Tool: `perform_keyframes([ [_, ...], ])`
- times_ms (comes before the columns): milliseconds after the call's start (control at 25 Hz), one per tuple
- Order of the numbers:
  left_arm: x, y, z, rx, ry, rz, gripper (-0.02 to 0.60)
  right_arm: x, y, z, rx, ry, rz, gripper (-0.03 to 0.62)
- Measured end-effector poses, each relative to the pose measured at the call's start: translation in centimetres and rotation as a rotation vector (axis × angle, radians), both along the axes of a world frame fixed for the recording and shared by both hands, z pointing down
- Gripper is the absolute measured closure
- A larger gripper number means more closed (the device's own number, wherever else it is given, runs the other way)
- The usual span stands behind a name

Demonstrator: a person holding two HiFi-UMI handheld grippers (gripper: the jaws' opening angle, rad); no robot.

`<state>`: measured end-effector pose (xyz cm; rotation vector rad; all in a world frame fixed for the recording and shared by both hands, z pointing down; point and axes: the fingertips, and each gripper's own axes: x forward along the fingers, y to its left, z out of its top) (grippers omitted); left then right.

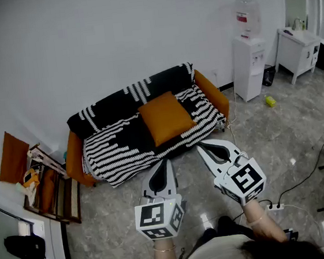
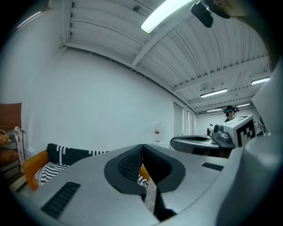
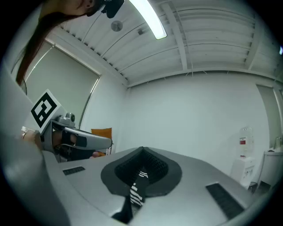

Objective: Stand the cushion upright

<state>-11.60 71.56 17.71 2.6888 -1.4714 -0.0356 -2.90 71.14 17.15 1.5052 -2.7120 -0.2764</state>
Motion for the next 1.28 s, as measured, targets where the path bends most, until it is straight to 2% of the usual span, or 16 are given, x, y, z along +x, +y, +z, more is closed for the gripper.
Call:
perform_keyframes([
  [320,1.9,-2.2,0.2,-0.019,0.006,-0.006,0.561,2.5,-2.1,-0.2,-0.008,-0.033,0.022,0.589],
  [560,4.6,-4.0,0.7,-0.035,0.002,-0.029,0.561,5.4,-4.0,0.5,-0.051,0.001,0.020,0.589],
  [880,8.8,-7.5,1.7,-0.054,-0.010,-0.088,0.561,10.3,-7.9,1.5,-0.032,0.032,-0.021,0.589],
  [1080,11.2,-9.2,2.1,-0.073,-0.011,-0.109,0.561,13.4,-9.9,1.2,-0.008,0.000,-0.024,0.588],
  [1280,12.1,-10.9,2.3,-0.086,-0.012,-0.132,0.561,15.3,-11.9,1.9,-0.060,-0.054,-0.011,0.588],
])
